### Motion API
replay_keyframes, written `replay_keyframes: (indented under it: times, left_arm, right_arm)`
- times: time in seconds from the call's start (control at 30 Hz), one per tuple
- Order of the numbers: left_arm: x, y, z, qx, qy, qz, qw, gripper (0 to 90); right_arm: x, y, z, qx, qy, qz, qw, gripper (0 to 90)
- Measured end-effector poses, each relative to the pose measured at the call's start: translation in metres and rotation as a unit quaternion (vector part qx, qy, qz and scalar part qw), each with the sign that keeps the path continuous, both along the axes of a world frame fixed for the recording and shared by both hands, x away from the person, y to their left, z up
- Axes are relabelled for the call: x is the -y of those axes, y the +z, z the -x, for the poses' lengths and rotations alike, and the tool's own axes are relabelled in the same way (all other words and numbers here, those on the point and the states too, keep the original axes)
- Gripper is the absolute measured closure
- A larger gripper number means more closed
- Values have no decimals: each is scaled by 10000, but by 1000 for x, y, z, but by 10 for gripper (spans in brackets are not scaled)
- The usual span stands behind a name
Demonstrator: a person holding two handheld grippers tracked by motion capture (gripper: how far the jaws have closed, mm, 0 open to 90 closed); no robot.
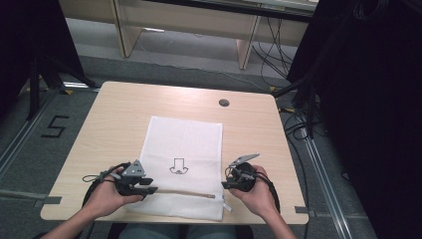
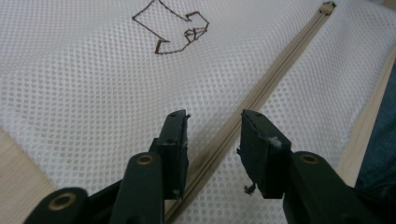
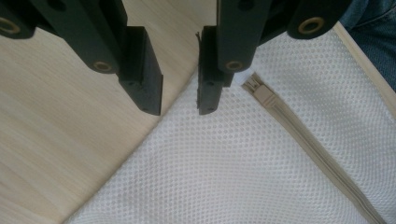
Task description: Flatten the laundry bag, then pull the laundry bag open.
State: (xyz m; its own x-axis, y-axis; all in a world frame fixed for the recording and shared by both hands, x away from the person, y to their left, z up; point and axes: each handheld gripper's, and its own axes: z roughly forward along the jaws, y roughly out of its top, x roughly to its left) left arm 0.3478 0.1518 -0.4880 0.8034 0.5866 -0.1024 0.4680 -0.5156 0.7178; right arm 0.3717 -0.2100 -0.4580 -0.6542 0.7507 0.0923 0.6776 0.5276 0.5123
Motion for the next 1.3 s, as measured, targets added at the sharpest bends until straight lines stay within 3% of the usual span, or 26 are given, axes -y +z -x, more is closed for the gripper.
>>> replay_keyframes:
  times: [0.03, 0.07, 0.1, 0.2, 0.37, 0.4, 0.43, 0.47, 0.57, 0.7, 0.73, 0.8, 0.83, 0.9, 0.93, 1.0, 1.07, 1.17, 1.2, 1.23, 1.27, 1.3]
  left_arm:
    - [1, 1, -1, 130, -52, -9, 9999, 554]
    - [4, 1, -1, 110, -29, 156, 9998, 536]
    - [4, 2, -3, 217, -142, 69, 9996, 520]
    - [12, 2, -2, 227, -80, 205, 9995, 484]
    - [30, 4, -3, 286, -269, 326, 9987, 456]
    - [35, 4, -4, 275, -324, 382, 9984, 453]
    - [38, 4, -5, 254, -340, 384, 9984, 451]
    - [43, 4, -6, 180, -345, 438, 9983, 451]
    - [56, 4, -8, 205, -427, 413, 9980, 436]
    - [71, 4, -11, 281, -526, 290, 9978, 452]
    - [73, 4, -12, 283, -567, 253, 9977, 458]
    - [77, 3, -11, 278, -545, 251, 9978, 464]
    - [77, 2, -13, 373, -689, 167, 9968, 467]
    - [79, 1, -11, 298, -549, 252, 9977, 475]
    - [78, 1, -12, 305, -603, 171, 9976, 479]
    - [78, -1, -12, 249, -526, 293, 9979, 488]
    - [77, 1, -13, 285, -567, 198, 9978, 497]
    - [80, 1, -14, 228, -562, 336, 9976, 517]
    - [81, 2, -16, 294, -625, 277, 9972, 522]
    - [83, 2, -15, 235, -606, 376, 9972, 532]
    - [85, 3, -17, 263, -658, 348, 9969, 540]
    - [87, 3, -17, 221, -637, 366, 9970, 549]
  right_arm:
    - [0, 2, 3, -117, -98, 8, 9999, 703]
    - [0, 2, 3, -119, -120, 19, 9999, 704]
    - [1, 3, 3, -18, -54, 14, 10000, 709]
    - [2, 3, 6, -22, -90, -20, 10000, 726]
    - [1, 5, 10, -109, -46, 19, 9999, 777]
    - [0, 6, 12, -277, -174, 107, 9994, 786]
    - [-1, 4, 12, -305, 80, 46, 9995, 801]
    - [-2, 5, 14, -509, 1, 36, 9987, 820]
    - [-5, 0, 15, -671, 244, -45, 9974, 877]
    - [-9, -2, 18, -902, 170, 30, 9958, 900]
    - [-9, -4, 17, -834, 243, 52, 9962, 900]
    - [-10, -6, 16, -910, 261, 82, 9955, 900]
    - [-11, -7, 16, -951, 198, 91, 9952, 900]
    - [-12, -8, 15, -1052, 224, 87, 9942, 900]
    - [-13, -7, 15, -1109, 194, 71, 9936, 900]
    - [-18, -8, 17, -1180, 134, 118, 9929, 900]
    - [-22, -13, 15, -1175, 216, 241, 9925, 900]
    - [-28, -19, 15, -1318, 202, 453, 9900, 900]
    - [-30, -21, 14, -1308, 214, 467, 9901, 900]
    - [-32, -21, 14, -1296, 193, 494, 9901, 900]
    - [-32, -21, 13, -1158, 291, 572, 9912, 900]
    - [-34, -20, 14, -1196, 191, 625, 9907, 900]
